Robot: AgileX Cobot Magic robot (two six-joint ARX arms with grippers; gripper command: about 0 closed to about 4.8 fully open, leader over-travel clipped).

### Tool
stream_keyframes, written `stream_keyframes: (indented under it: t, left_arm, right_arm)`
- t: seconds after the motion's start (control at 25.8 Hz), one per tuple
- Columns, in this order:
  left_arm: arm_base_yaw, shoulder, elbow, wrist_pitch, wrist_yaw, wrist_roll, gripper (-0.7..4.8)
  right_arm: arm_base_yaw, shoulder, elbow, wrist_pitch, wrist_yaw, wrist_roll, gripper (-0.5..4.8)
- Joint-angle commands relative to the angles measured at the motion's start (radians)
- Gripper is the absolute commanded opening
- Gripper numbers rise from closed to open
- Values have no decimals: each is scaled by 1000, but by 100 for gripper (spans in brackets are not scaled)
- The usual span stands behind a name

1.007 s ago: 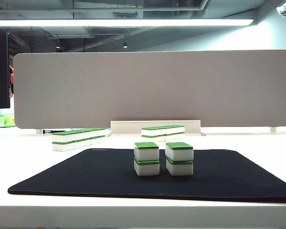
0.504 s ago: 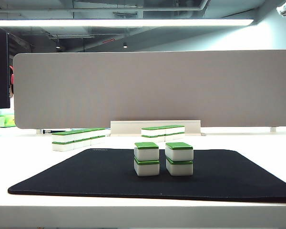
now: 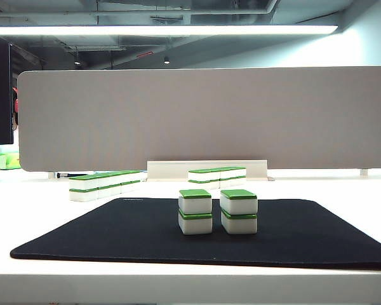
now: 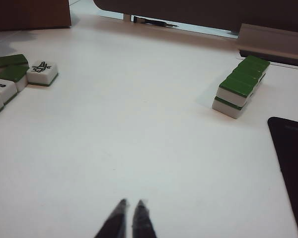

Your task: Take a mahjong tile from the mahjong wall and then place it on the table close to you.

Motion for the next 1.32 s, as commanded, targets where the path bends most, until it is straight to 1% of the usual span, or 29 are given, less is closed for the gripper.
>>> stream_keyframes:
  t: [0.04,0.12,0.27,0.58,0.93,1.12,1.32]
  left_arm:
    - [0,1,-5,-5,5,0,21]
    - [0,1,-5,-5,5,0,21]
    - [0,1,-5,-5,5,0,21]
    - [0,1,-5,-5,5,0,21]
    - [0,1,-5,-5,5,0,21]
    - [0,1,-5,-5,5,0,21]
    - [0,1,-5,-5,5,0,21]
  right_arm:
    - [0,-60,-63,67,134,-10,-1]
    - [0,-91,-100,85,200,-21,-1]
    - [-9,-193,-207,114,371,-25,-1]
    - [-14,-304,-315,114,487,-26,-1]
    - [-15,-473,-445,113,497,-43,-1]
    - [-15,-503,-478,112,497,-44,-1]
    - [-16,-511,-479,69,494,-74,-1]
